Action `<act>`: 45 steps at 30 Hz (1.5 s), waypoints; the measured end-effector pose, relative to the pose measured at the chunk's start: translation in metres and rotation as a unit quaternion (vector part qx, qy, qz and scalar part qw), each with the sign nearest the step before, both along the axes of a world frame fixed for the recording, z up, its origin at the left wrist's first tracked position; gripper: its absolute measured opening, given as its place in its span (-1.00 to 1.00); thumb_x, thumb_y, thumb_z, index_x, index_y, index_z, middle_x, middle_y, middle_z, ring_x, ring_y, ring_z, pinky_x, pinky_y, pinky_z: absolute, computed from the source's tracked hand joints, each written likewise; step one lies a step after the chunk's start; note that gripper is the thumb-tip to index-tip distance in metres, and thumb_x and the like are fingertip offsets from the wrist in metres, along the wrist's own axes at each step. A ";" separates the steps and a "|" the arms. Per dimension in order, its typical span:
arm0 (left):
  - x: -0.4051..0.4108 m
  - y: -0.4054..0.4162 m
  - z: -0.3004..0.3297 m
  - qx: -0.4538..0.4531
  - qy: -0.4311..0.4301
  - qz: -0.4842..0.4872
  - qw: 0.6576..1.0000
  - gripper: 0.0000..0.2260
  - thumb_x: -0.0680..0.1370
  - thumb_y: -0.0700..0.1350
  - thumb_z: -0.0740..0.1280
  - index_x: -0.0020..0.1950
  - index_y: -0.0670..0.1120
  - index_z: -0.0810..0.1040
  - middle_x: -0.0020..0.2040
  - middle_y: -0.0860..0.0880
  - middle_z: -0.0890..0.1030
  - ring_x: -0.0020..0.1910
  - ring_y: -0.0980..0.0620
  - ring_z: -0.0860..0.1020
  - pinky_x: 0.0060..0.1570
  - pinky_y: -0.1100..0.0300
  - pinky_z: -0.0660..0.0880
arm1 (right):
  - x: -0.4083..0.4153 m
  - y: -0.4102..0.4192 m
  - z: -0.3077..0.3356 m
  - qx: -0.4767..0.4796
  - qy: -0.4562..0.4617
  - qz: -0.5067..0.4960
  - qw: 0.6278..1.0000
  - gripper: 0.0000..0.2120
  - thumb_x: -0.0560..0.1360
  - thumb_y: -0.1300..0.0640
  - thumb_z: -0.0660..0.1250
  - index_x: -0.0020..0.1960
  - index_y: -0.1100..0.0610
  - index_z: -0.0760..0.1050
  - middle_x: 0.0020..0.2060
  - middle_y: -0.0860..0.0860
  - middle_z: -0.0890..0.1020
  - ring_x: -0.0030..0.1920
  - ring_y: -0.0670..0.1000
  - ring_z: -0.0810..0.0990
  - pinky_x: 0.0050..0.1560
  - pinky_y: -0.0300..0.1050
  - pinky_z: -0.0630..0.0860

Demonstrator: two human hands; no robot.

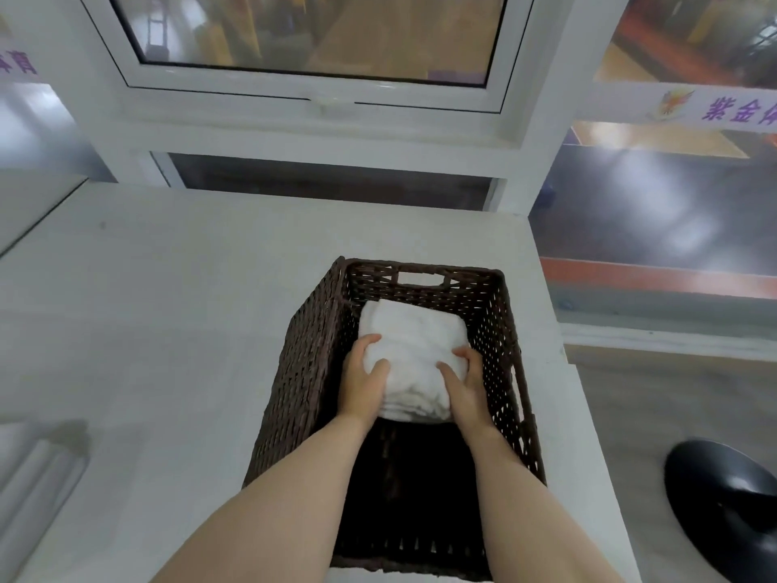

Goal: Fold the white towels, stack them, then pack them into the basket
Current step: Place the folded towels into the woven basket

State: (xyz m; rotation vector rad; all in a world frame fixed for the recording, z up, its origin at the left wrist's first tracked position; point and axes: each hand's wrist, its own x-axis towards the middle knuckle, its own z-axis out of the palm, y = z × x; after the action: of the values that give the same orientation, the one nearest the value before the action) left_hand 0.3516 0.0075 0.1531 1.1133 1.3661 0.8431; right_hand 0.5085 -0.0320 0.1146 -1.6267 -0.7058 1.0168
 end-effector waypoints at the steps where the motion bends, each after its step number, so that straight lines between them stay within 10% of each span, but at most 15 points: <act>1: -0.002 -0.002 -0.002 -0.009 -0.004 -0.001 1.000 -0.65 0.37 -0.06 0.25 0.11 0.23 0.52 0.25 -0.04 0.50 0.21 -0.01 0.49 0.21 0.07 0.48 | -0.001 -0.002 -0.005 -0.015 0.001 0.015 1.000 -0.71 0.56 0.20 0.34 0.23 0.05 0.34 0.15 0.01 0.47 0.14 0.02 0.50 0.20 -0.13 0.44; 8: -0.004 0.000 -0.011 -0.029 -0.003 -0.009 1.000 -0.59 0.34 -0.04 0.23 0.17 0.22 0.53 0.30 -0.02 0.49 0.25 -0.03 0.48 0.29 -0.04 0.45 | -0.005 -0.003 -0.005 -0.018 -0.019 0.004 1.000 -0.69 0.57 0.24 0.32 0.26 0.08 0.32 0.19 0.01 0.44 0.14 0.00 0.47 -0.03 -0.42 0.38; 12: 0.001 0.008 -0.010 -0.024 0.143 -0.098 0.985 -0.53 0.49 -0.21 0.21 0.37 0.10 0.45 0.48 -0.01 0.28 0.40 -0.06 0.34 0.35 0.09 0.35 | -0.014 -0.007 -0.016 -0.074 -0.038 0.015 0.996 -0.55 0.60 0.19 0.28 0.41 0.01 0.22 0.27 0.04 0.41 0.18 0.07 0.45 0.12 -0.20 0.36; 17: 0.006 0.013 0.005 0.148 0.385 -0.240 0.879 -0.38 0.55 -0.20 0.19 0.59 -0.04 0.09 0.61 -0.12 -0.12 0.59 -0.11 -0.12 0.55 0.00 -0.05 | -0.013 -0.004 -0.020 -0.143 0.008 -0.044 0.989 -0.20 0.54 0.01 0.38 0.58 0.03 -0.05 0.44 0.16 0.35 0.32 0.16 0.43 0.34 -0.04 0.35; 23: -0.027 0.021 0.054 0.312 0.530 -0.200 0.763 -0.50 0.56 -0.07 0.18 0.51 0.02 0.24 0.61 -0.10 0.02 0.59 -0.12 -0.11 0.51 -0.19 -0.24 | -0.013 -0.004 -0.024 -0.203 0.097 -0.048 0.973 -0.18 0.52 -0.10 0.37 0.59 0.12 0.02 0.43 0.18 0.39 0.36 0.19 0.43 0.29 -0.04 0.40; 29: -0.059 0.027 0.045 0.110 0.375 -0.185 0.902 -0.37 0.55 -0.18 0.18 0.55 0.20 0.06 0.62 -0.09 -0.02 0.57 -0.14 0.06 0.45 -0.16 0.19 | -0.029 0.004 -0.017 -0.175 0.101 -0.105 0.974 -0.33 0.53 -0.01 0.40 0.53 0.12 0.22 0.37 0.18 0.46 0.31 0.22 0.47 0.16 -0.11 0.38; 45: -0.060 0.034 0.042 0.111 0.370 -0.188 0.903 -0.38 0.49 -0.24 0.14 0.50 0.20 0.17 0.61 -0.02 0.05 0.49 -0.14 0.27 0.30 -0.14 0.40 | -0.036 0.026 -0.015 -0.149 0.174 -0.180 0.957 -0.36 0.52 -0.26 0.29 0.47 0.08 0.34 0.31 0.09 0.51 0.22 0.14 0.51 0.13 -0.06 0.42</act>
State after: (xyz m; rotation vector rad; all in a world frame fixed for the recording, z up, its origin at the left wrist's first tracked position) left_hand 0.2912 0.0415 0.1951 1.9320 1.5917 0.2846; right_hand 0.4729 -0.0058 0.0997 -1.6905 -0.0142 1.1339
